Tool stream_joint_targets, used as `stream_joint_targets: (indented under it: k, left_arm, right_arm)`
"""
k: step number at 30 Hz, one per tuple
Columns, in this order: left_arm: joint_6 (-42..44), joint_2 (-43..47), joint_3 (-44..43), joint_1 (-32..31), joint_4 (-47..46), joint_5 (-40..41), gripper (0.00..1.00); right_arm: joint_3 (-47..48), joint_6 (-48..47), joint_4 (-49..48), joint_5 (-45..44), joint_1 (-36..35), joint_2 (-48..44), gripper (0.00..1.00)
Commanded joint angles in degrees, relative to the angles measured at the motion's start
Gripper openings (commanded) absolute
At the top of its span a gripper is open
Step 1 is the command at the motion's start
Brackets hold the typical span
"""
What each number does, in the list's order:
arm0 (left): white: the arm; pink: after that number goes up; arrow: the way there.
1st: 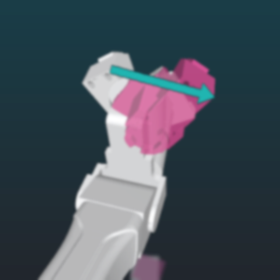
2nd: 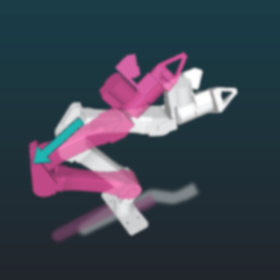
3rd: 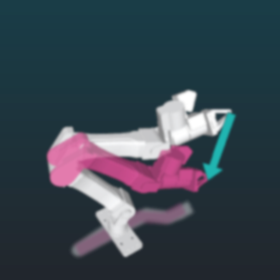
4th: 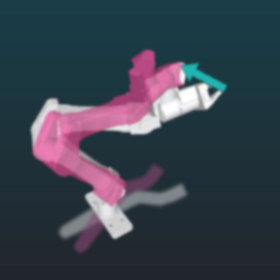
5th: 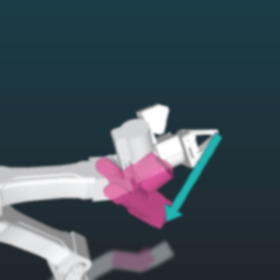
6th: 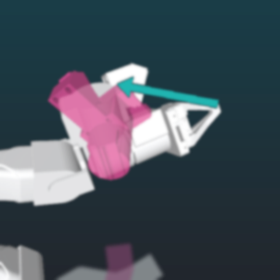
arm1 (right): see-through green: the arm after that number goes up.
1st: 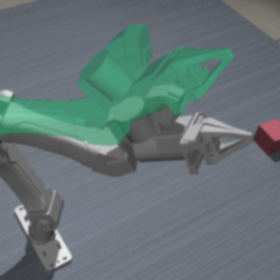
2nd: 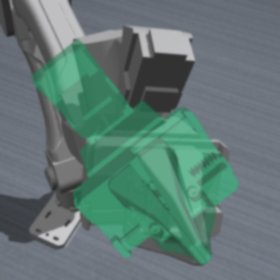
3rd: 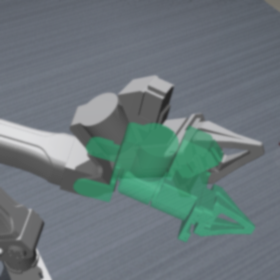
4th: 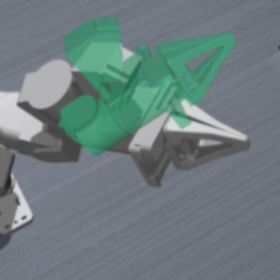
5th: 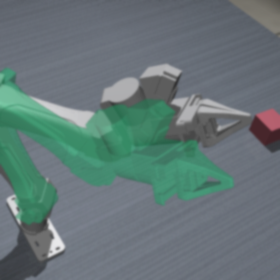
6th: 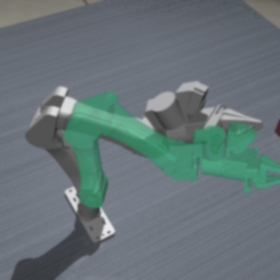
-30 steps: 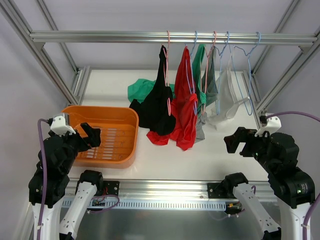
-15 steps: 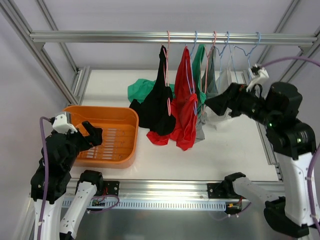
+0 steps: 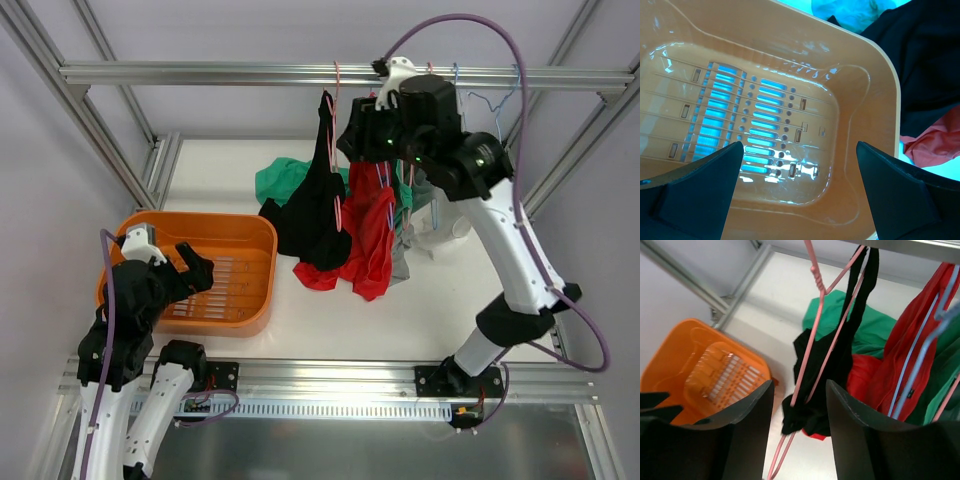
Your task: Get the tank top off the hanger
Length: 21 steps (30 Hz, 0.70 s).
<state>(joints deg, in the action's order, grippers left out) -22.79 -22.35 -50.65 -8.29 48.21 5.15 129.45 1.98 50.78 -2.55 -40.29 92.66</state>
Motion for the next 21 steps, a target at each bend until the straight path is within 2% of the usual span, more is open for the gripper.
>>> stream_joint_targets:
  k: [1, 8, 12, 17, 20, 21]
  left_arm:
    - [-0.77, 1.43, 0.55, -0.32, -2.68, 0.74, 0.99]
    - [-0.68, 1.78, 0.73, -0.32, -2.94, 0.22, 0.99]
    - [-0.59, 2.05, 0.91, -0.32, -3.03, 0.04, 0.99]
    - [-0.42, 2.22, 0.91, -0.32, -3.29, -0.4, 0.99]
    - [-0.24, 2.13, 1.0, -0.32, -3.38, -0.84, 0.99]
    - [-0.24, 2.13, 1.08, -0.32, -3.47, -0.93, 0.99]
  right_arm:
    - [5.2, -3.47, 1.95, -7.38, -0.93, 4.44, 0.5]
    - [4.94, -4.0, 1.69, -10.02, -2.25, 8.41, 0.48]
    - [4.59, -3.47, 1.42, -10.55, -2.33, 9.64, 0.32]
    - [4.76, -2.15, -0.16, -13.01, -3.3, 8.68, 0.24]
    - [4.67, -2.15, -0.86, -13.97, -3.56, 7.98, 0.12]
    - [4.59, -2.15, -1.04, -14.06, -3.48, 7.71, 0.05]
